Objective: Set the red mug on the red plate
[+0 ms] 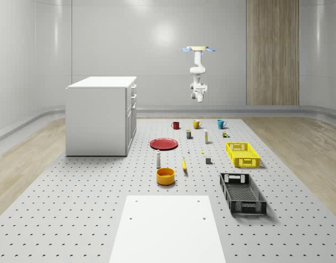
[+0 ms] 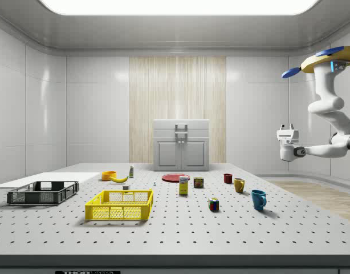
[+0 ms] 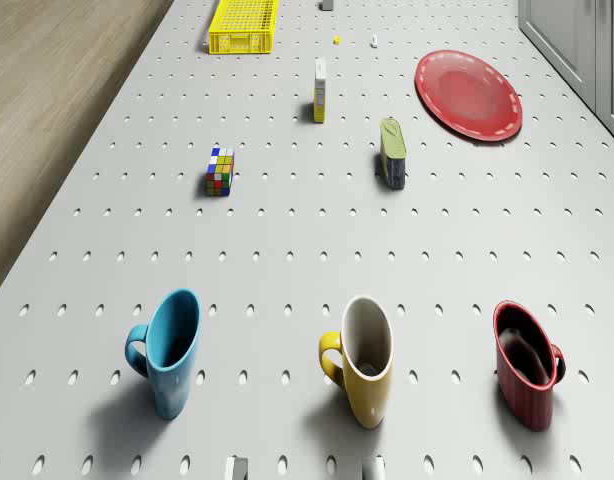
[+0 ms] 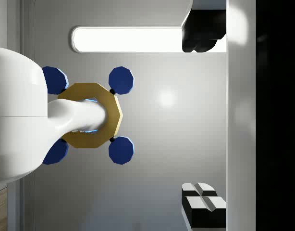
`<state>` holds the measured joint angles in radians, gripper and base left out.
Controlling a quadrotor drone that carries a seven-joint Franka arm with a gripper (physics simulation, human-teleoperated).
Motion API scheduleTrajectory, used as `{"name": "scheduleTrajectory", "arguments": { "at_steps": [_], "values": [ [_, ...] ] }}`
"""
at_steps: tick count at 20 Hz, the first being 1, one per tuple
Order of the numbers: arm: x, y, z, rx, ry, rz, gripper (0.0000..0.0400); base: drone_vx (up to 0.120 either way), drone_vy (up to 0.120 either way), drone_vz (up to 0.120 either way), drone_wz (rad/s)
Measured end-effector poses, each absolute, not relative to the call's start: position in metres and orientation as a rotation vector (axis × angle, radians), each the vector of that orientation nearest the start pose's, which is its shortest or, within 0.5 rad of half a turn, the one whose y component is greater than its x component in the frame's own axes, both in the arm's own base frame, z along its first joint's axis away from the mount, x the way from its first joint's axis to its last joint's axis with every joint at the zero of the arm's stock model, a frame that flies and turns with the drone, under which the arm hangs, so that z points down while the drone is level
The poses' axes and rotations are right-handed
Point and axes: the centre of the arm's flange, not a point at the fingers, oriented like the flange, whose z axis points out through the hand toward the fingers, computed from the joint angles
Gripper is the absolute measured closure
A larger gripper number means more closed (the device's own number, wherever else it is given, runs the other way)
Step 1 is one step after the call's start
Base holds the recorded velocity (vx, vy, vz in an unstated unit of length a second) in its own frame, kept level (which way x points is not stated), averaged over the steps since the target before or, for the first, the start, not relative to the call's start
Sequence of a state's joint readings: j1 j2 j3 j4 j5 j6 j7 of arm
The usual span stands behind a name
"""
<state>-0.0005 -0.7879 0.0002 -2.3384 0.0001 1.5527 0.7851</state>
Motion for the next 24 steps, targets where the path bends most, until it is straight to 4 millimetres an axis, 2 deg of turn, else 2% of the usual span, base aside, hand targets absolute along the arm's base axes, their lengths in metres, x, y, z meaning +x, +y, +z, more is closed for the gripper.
{"name": "scheduleTrajectory", "arguments": {
  "at_steps": [7,12,17,24],
  "values": [
    [0.301,0.0,0.647,-2.9,1.201,-0.011,0.0,0.12,-0.12,0.0,0.0],
    [0.303,0.0,0.673,-2.898,1.201,-0.017,0.0,0.12,-0.12,0.0,0.0],
    [0.304,0.0,0.685,-2.897,1.2,-0.023,0.0,0.12,-0.12,0.0,0.0],
    [0.304,0.0,0.69,-2.895,1.199,-0.03,0.0,0.12,-0.12,0.0,0.0]
  ]
}}
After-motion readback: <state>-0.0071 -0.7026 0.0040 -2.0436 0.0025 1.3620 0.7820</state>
